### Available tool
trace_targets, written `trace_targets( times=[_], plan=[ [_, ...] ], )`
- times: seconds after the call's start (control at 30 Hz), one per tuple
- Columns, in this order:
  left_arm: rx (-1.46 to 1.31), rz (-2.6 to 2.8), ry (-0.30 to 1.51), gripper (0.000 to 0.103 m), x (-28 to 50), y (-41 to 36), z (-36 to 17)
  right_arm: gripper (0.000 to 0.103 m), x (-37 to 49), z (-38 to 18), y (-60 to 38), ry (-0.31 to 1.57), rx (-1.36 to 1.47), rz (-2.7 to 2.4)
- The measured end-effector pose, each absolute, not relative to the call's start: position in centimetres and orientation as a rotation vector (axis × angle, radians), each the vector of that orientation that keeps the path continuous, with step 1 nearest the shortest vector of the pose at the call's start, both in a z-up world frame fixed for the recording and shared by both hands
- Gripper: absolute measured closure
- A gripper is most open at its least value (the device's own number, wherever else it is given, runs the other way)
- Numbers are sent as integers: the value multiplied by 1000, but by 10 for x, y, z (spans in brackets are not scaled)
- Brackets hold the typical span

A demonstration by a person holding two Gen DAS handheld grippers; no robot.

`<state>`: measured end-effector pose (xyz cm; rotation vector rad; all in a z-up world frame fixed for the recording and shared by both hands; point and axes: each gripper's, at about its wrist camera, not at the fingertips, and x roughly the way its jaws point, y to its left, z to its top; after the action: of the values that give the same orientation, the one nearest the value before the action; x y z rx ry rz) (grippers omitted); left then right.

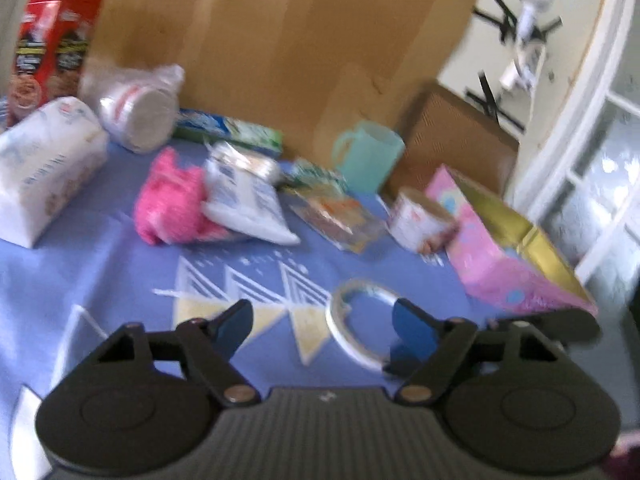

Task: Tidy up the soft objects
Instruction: 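Grasp the white tape roll on the table with the left gripper, then lower the tape roll into the pink tin and open the left gripper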

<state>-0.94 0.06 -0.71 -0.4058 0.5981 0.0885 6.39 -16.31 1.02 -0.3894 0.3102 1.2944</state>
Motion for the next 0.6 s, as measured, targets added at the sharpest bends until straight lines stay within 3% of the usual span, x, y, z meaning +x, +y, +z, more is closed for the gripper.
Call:
trace_targets(
  times=[0.03,0.1,0.17,0.23,0.27,0.33,0.4,0.47,0.6],
  plan=[
    [-391,89,617,31,-6,-5,-9,92,60,7,-172,313,-365,1295],
    [-370,85,659,40,2,-16,-14,74,63,4,-187,335,-280,1277],
    [-370,78,701,46,10,-21,-19,40,69,2,-196,343,-235,1242],
    [-374,77,730,49,18,-25,-22,18,75,-3,-195,355,-238,1197],
    [-366,88,732,49,23,-28,-23,14,78,-5,-194,354,-238,1189],
    [-340,114,736,49,34,-33,-23,14,89,-8,-184,365,-259,1159],
    [-330,122,737,57,44,-35,-25,14,101,-10,-172,402,-252,1143],
    [-318,137,738,64,48,-39,-26,26,110,-13,-167,428,-233,1182],
    [-359,143,733,64,43,-44,-17,28,99,-12,-180,373,-215,1195]
  ],
)
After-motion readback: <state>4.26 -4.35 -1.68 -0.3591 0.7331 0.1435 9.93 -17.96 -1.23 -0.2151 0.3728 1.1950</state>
